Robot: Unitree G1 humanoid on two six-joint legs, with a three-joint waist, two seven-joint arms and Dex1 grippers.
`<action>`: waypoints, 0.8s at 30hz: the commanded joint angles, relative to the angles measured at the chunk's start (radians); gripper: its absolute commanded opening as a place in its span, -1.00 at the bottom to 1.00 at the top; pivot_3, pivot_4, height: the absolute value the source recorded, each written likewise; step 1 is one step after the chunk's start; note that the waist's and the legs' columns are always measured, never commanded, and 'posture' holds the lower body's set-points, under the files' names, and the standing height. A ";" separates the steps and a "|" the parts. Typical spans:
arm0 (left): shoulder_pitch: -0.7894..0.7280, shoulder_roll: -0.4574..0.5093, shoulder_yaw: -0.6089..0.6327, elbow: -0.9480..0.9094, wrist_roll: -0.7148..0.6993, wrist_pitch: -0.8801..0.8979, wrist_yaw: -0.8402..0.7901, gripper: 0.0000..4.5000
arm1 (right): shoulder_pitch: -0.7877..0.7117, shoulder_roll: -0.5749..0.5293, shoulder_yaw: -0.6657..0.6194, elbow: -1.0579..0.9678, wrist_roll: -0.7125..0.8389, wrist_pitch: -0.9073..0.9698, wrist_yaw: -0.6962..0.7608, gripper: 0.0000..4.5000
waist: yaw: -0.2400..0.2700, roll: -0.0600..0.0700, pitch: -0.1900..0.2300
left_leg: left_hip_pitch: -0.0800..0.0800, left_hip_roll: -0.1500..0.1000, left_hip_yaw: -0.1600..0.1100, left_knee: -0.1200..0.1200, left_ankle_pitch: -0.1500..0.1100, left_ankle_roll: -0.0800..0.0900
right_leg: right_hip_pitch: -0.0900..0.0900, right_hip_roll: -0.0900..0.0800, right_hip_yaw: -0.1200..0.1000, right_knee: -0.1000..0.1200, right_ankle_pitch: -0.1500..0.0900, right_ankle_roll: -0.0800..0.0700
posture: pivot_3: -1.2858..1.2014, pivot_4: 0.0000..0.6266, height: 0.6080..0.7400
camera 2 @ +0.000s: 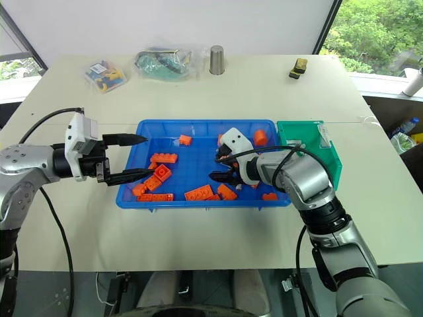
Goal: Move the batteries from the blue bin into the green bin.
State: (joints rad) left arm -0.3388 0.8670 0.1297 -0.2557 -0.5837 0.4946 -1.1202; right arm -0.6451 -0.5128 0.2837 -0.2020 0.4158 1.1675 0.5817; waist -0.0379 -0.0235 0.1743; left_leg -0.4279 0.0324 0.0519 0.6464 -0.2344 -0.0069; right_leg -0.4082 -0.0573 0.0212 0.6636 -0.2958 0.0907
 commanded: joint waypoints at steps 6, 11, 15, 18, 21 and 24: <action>-0.006 0.010 0.017 -0.020 -0.001 -0.005 -0.002 1.00 | -0.017 -0.013 -0.011 0.008 -0.024 -0.059 0.041 0.45 | 0.000 0.000 0.000 | 0.000 0.000 0.000 0.000 0.000 0.000 | 0.000 0.000 0.000 0.000 0.000 0.000 | 0.03 -0.52 0.99; 0.001 0.017 0.024 -0.018 0.000 -0.006 -0.005 1.00 | -0.040 -0.028 -0.037 -0.071 0.008 -0.012 0.062 0.45 | 0.000 0.000 0.000 | 0.000 0.000 0.000 0.000 0.000 0.000 | 0.000 0.000 0.000 0.000 0.000 0.000 | 0.03 -0.52 0.99; -0.006 0.014 0.019 -0.016 -0.001 -0.005 -0.002 1.00 | -0.052 -0.038 -0.031 -0.046 -0.013 -0.035 0.069 0.45 | 0.001 0.000 0.000 | 0.000 0.000 0.000 0.000 0.000 0.000 | 0.000 0.000 0.000 0.000 0.000 0.000 | 0.03 -0.52 0.99; -0.009 0.010 0.014 -0.018 0.000 -0.005 0.000 1.00 | -0.046 -0.043 -0.009 -0.003 -0.044 -0.079 0.076 0.45 | 0.002 0.000 0.000 | 0.000 0.000 0.000 0.000 0.000 0.000 | 0.000 0.000 0.000 0.000 0.000 0.000 | 0.03 -0.52 0.99; -0.013 0.011 0.011 -0.015 0.001 -0.007 -0.003 1.00 | -0.045 -0.041 0.026 0.063 -0.088 -0.141 0.083 0.45 | 0.002 0.000 0.000 | 0.000 0.000 0.000 0.000 0.000 0.000 | 0.000 0.000 0.000 0.000 0.000 0.000 | 0.03 -0.52 0.99; -0.012 0.014 0.011 -0.020 -0.001 -0.002 -0.005 1.00 | -0.045 -0.038 0.052 0.116 -0.125 -0.199 0.098 0.45 | 0.001 0.000 0.000 | 0.000 0.000 0.000 0.000 0.000 0.000 | 0.000 0.000 0.000 0.000 0.000 0.000 | 0.03 -0.52 0.99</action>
State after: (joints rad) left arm -0.3354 0.8694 0.1305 -0.2560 -0.5794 0.4951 -1.1207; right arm -0.6808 -0.5502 0.3230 -0.1002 0.3135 1.0040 0.6675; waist -0.0365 -0.0237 0.1744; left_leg -0.4279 0.0325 0.0520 0.6464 -0.2344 -0.0068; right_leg -0.4083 -0.0571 0.0214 0.6636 -0.2958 0.0907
